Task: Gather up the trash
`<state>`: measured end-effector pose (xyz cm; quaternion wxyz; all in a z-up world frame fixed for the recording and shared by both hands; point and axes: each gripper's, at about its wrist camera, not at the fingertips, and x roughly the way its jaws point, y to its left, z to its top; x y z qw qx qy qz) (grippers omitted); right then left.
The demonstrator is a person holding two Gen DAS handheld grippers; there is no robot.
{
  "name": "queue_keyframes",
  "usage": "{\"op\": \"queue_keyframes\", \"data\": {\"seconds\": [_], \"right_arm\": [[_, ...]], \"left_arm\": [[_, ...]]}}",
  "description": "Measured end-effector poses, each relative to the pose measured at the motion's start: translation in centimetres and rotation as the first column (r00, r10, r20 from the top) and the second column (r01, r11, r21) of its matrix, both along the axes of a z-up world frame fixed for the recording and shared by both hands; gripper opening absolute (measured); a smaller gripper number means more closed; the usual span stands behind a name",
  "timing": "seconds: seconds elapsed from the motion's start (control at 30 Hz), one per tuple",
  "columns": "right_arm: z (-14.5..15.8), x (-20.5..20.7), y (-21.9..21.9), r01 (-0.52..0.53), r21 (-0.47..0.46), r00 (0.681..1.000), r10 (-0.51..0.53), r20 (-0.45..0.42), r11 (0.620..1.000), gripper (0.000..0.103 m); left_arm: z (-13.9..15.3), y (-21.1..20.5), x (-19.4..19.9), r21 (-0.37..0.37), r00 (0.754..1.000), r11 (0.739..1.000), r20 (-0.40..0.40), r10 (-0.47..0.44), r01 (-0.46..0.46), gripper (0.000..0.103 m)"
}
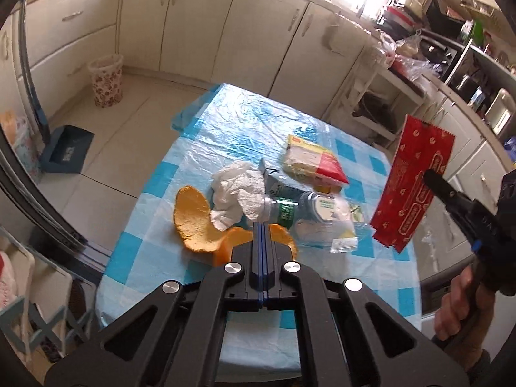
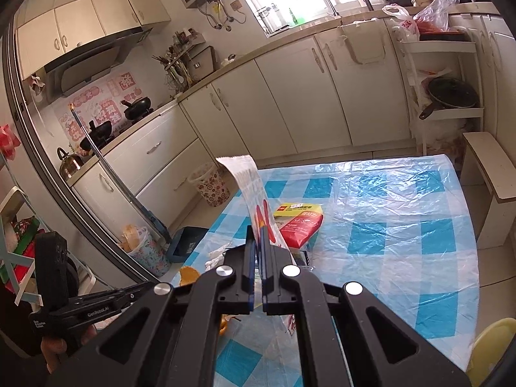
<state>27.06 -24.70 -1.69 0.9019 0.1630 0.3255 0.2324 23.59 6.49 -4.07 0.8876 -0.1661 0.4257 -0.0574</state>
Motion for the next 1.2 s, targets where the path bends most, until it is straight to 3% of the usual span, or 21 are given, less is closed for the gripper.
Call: {"op": "queue_keyframes", "data": {"seconds": [0.13, 0.2, 0.33, 0.37, 0.4, 0.47, 0.57, 0.63, 0.7, 0.73, 0.77, 0.83, 0.9, 0.97, 1.13, 1.2], "right_arm": [[0.5, -0.7, -0.6, 0.010, 0.004, 1.000, -0.010, 0.016, 1.000, 0.004], [0.6, -1.0, -1.0, 0.016, -0.001, 1.000, -0.016, 0.018, 1.000, 0.004], [0.4, -1.6, -1.7, 0.031, -0.008, 0.999, -0.031, 0.010, 0.999, 0.004], [0.4, -1.7, -1.8, 0.034, -0.008, 0.999, -0.034, 0.009, 0.999, 0.004], [0.4, -1.9, -1.9, 0.036, -0.010, 0.999, -0.035, 0.009, 0.999, 0.004], [0.4, -2.1, -2.0, 0.037, -0.011, 0.999, -0.037, 0.009, 0.999, 0.004], [0.0, -2.1, -1.9, 0.028, -0.018, 1.000, -0.028, -0.005, 0.999, 0.004], [-0.9, -1.6, -1.3, -0.003, -0.046, 0.998, 0.000, -0.061, 0.999, 0.004], [-2.5, -1.3, -0.6, -0.046, -0.074, 0.989, 0.035, -0.142, 0.996, 0.004], [-3.6, -1.2, -0.1, -0.084, -0.081, 0.979, 0.067, -0.195, 0.993, 0.009], [-4.7, -1.1, 0.4, -0.115, -0.100, 0.967, 0.089, -0.240, 0.988, 0.032], [-6.3, -1.7, 1.6, -0.155, -0.159, 0.954, 0.106, -0.281, 0.975, 0.063], [-7.2, -2.6, 3.0, -0.219, -0.202, 0.944, 0.155, -0.290, 0.955, 0.065], [-8.2, -3.4, 4.2, -0.269, -0.247, 0.933, 0.189, -0.306, 0.931, 0.076], [-11.6, -4.4, 6.0, -0.334, -0.338, 0.905, 0.198, -0.377, 0.880, 0.077], [-11.9, -5.1, 6.7, -0.339, -0.389, 0.913, 0.201, -0.354, 0.857, 0.079]], "left_arm": [[1.8, -0.8, -1.2, -0.036, 0.997, 0.998, 0.070, -0.045, 0.047, 0.000], [2.1, -1.6, -1.3, 0.019, 0.996, 0.998, 0.075, -0.058, 0.056, 0.000], [0.6, -1.9, -0.9, 0.143, 1.000, 0.990, -0.011, -0.001, 0.003, 0.005], [0.2, -1.7, -0.8, 0.171, 0.999, 0.985, -0.029, 0.021, -0.016, 0.017], [-0.1, -1.6, -0.7, 0.211, 0.998, 0.976, -0.033, 0.052, -0.044, 0.040], [-0.3, -1.6, -0.7, 0.260, 0.997, 0.963, -0.026, 0.079, -0.069, 0.060], [-1.5, -2.5, 0.1, 0.366, 0.994, 0.928, -0.061, 0.096, -0.067, 0.066], [-2.9, -2.8, 0.8, 0.409, 0.988, 0.911, -0.108, 0.110, -0.057, 0.066], [-4.1, -2.9, 1.4, 0.401, 0.981, 0.915, -0.160, 0.113, -0.041, 0.066], [-4.5, -2.8, 1.6, 0.389, 0.978, 0.921, -0.176, 0.109, -0.033, 0.066], [-4.6, -2.8, 1.7, 0.388, 0.978, 0.921, -0.180, 0.110, -0.032, 0.061], [-4.7, -2.5, 1.9, 0.376, 0.976, 0.926, -0.186, 0.113, -0.036, 0.050], [-4.9, -1.9, 2.0, 0.342, 0.973, 0.939, -0.201, 0.114, -0.039, 0.028], [-5.2, -1.6, 2.2, 0.321, 0.970, 0.947, -0.217, 0.111, -0.037, 0.014], [-4.5, -1.8, 1.9, 0.286, 0.979, 0.958, -0.187, 0.084, -0.027, 0.008], [-3.9, -1.6, 1.6, 0.250, 0.984, 0.968, -0.166, 0.073, -0.029, 0.007]]}}
